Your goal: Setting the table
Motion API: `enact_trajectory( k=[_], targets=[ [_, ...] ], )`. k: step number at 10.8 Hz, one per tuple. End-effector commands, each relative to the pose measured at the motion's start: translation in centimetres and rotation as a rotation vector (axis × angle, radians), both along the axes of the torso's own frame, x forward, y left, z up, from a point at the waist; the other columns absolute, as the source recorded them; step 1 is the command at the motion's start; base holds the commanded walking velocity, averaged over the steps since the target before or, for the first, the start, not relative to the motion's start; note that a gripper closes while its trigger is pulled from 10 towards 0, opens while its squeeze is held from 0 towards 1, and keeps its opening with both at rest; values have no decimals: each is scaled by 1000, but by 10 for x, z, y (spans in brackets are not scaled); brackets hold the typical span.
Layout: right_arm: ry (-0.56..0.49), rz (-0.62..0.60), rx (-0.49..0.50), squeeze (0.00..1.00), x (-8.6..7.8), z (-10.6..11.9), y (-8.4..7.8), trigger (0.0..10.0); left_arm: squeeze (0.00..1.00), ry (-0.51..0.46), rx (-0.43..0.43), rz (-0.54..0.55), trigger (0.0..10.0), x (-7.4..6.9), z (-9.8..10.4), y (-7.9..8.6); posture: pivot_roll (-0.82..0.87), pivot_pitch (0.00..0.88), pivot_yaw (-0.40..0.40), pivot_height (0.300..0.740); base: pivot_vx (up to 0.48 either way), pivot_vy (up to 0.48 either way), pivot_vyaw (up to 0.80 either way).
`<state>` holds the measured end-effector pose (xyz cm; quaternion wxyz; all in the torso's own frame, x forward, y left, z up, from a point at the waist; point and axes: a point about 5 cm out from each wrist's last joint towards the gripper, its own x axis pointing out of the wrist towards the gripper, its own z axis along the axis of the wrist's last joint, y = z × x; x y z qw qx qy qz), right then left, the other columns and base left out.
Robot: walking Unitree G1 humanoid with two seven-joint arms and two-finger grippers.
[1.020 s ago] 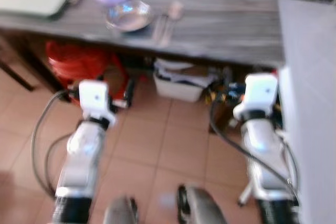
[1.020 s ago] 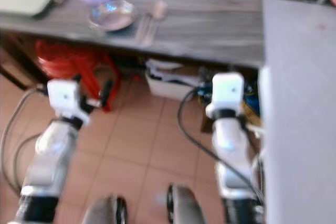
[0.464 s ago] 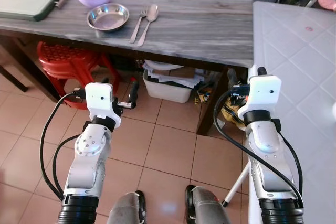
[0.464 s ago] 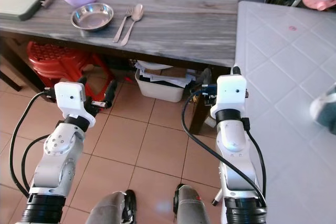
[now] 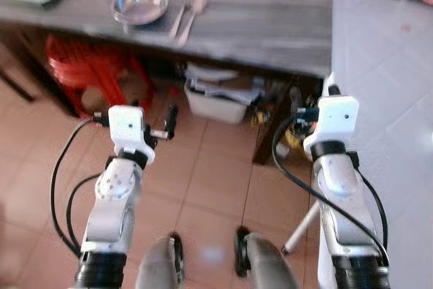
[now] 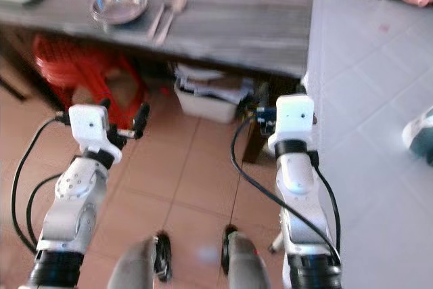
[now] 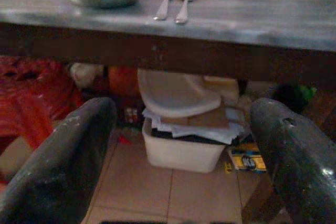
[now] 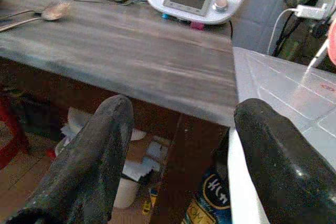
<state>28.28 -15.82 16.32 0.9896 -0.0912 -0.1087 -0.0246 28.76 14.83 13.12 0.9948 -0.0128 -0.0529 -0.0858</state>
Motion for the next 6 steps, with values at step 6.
enact_trajectory(
  k=[6],
  targets=[
    [29, -1, 11, 0, 0, -6, 2, 10000, 0, 28, 7, 21, 10000, -5, -6, 6, -45, 198, 34, 740, -226, 0, -133]
  ],
)
